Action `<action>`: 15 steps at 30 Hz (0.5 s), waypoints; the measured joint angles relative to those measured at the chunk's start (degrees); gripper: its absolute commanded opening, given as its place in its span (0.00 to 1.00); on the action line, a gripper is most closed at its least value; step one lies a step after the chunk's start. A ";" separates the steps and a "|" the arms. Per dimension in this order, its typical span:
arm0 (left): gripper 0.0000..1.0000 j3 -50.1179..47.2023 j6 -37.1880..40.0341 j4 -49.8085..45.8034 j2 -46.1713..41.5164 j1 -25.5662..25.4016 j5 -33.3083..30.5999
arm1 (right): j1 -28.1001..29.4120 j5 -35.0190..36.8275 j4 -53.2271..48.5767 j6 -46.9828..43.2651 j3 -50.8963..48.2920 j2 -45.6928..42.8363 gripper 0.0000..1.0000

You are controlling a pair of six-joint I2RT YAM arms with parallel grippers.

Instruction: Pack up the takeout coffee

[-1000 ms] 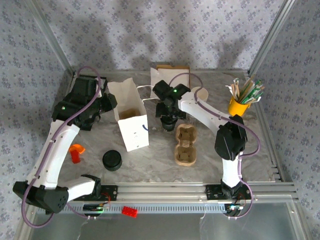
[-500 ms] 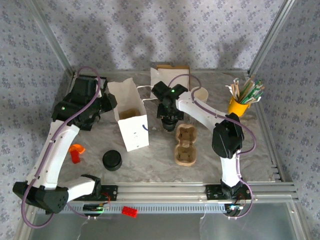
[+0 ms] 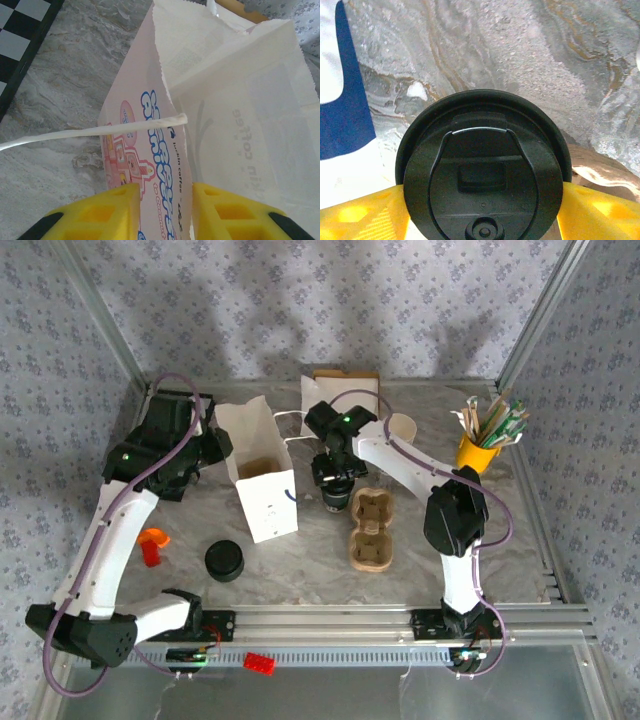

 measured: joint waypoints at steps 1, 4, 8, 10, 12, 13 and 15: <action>0.32 0.00 0.00 -0.02 -0.11 0.00 -0.02 | 0.13 -0.15 -0.15 -0.79 -0.07 0.00 0.75; 0.32 0.00 0.00 -0.09 -0.28 0.00 0.00 | 0.52 -0.42 -0.15 -2.93 -0.11 0.00 0.81; 0.32 0.00 0.00 -0.09 -0.28 0.00 -0.02 | 1.27 -1.07 -0.22 -4.28 -0.17 0.00 0.88; 0.32 0.00 0.00 -0.09 -0.28 0.00 -0.02 | 1.51 -1.07 -0.90 -4.26 0.13 0.00 0.89; 0.32 0.00 0.00 -0.09 -0.28 0.00 -0.02 | 1.57 -0.98 -2.43 -3.78 1.05 0.00 0.90; 0.32 0.00 0.02 -0.11 -0.28 0.00 -0.02 | 1.49 -0.92 -3.54 -3.30 1.77 0.00 0.90; 0.32 0.00 0.02 -0.13 -0.28 0.00 -0.09 | 1.18 -0.98 -5.66 -2.36 3.19 0.00 0.89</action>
